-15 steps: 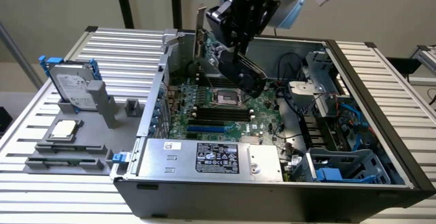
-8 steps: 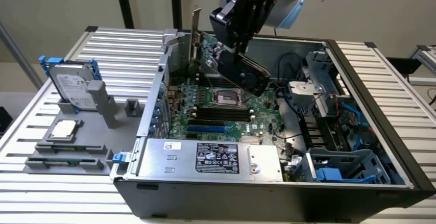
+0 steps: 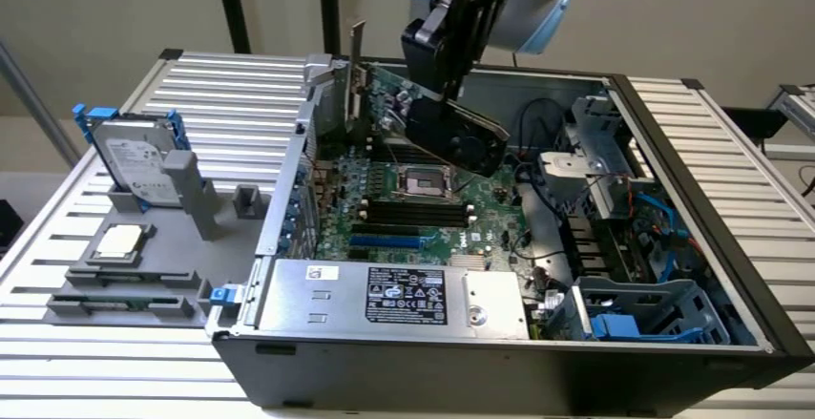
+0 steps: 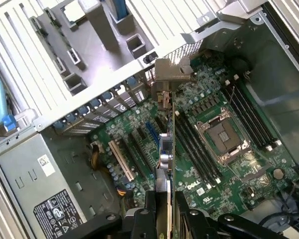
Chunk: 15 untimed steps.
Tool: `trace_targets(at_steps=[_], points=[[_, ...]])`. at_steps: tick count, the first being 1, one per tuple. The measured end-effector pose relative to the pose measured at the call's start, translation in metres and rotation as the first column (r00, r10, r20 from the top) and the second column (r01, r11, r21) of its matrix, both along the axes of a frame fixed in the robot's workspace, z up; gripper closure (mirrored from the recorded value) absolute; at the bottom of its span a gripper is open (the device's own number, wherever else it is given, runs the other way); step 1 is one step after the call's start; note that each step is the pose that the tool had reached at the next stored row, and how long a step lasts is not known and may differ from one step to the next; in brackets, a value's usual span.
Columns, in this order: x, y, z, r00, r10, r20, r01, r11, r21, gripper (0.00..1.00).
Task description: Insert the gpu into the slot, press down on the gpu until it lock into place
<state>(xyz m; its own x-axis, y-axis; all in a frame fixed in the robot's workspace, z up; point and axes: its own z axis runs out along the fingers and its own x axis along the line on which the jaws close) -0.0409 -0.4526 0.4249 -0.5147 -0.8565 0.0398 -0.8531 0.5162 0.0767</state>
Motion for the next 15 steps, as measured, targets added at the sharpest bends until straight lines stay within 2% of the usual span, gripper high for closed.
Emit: trace_targets(at_steps=[2, 5, 8, 12, 15], points=[[0.0, 0.0, -0.0008, 0.9994, 0.036, 0.0001, -0.036, 0.9993, 0.0018, 0.74], [-0.0001, 0.0, -0.0028, 0.9959, 0.09, 0.0012, -0.09, 0.9958, 0.0127, 0.74], [-0.0001, 0.0, -0.0048, 0.9898, 0.143, 0.003, -0.143, 0.9895, 0.0243, 0.74], [-0.0001, 0.0, -0.0075, 0.9774, 0.211, 0.0063, -0.211, 0.9766, 0.0395, 0.74], [-0.0001, 0.0, -0.0097, 0.9649, 0.262, 0.0093, -0.262, 0.9637, 0.0495, 0.74]])
